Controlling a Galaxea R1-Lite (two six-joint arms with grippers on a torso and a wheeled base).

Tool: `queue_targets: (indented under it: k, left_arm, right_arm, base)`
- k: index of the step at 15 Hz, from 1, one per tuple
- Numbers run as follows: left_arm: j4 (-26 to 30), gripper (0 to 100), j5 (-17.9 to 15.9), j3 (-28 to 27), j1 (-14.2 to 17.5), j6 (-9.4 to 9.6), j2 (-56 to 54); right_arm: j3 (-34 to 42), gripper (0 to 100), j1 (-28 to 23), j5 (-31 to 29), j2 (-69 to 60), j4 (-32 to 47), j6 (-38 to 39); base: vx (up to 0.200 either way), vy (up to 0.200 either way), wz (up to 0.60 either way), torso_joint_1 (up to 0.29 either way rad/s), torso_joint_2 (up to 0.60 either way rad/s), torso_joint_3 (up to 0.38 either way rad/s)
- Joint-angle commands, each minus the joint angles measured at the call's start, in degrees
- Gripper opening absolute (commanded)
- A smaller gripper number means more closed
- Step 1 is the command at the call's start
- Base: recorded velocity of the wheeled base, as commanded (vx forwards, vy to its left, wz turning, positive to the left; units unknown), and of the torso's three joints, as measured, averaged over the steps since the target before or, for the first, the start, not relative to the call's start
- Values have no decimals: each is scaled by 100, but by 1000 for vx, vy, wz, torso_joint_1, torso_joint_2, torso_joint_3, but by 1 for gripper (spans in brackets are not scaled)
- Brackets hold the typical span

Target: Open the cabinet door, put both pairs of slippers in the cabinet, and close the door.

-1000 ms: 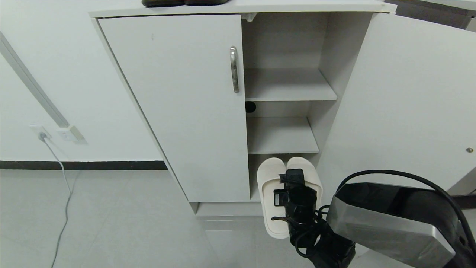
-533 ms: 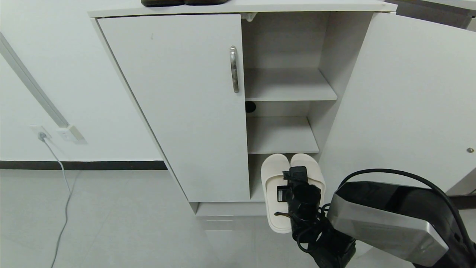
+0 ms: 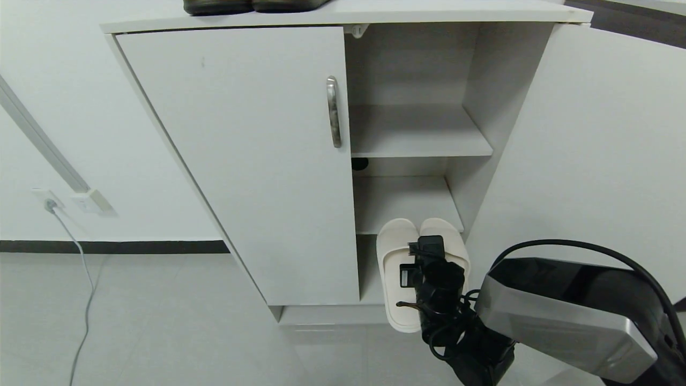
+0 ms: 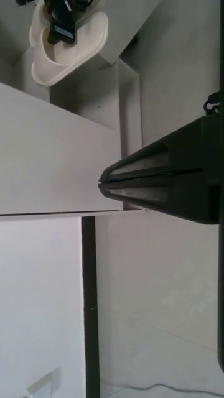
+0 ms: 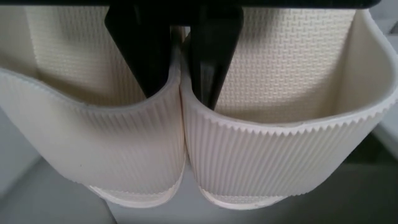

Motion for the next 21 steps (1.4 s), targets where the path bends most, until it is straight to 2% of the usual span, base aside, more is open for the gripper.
queue_targets:
  k: [1,5,8,11,13,14,15,21]
  left_arm:
    - [0,0,0,1,-1,-1,7]
    - [0,0,9,1,-1,-10,7]
    - [0,0,9,1,-1,-19,7]
    - [0,0,18,1,-1,-28,7]
    - [0,0,18,1,-1,-28,7]
    - [0,0,18,1,-1,-28,7]
    - [0,0,18,1,-1,-28,7]
    - [0,0,18,1,-1,-19,7]
  right_arm:
    - [1,0,1,-1,-35,-1,-4]
    - [-52,0,-8,26,-9,25,-75]
    - [-351,0,-113,61,141,201,-75]
    - [-632,0,-254,456,220,518,-75]
    - [-1133,0,-386,544,308,975,-66]
    - [-1151,0,-394,544,308,992,-66]
    - [-1704,0,-473,685,440,1440,-66]
    - [-3198,0,-711,834,756,2618,-39]
  base:
    - [200,0,0,7,2,2]
    - [200,0,0,2,5,2]
    - [0,0,0,0,0,0]
    - [0,0,0,0,0,0]
    - [0,0,0,0,0,0]
    - [0,0,0,0,0,0]
    - [0,0,0,0,0,0]
    - [0,0,0,0,0,0]
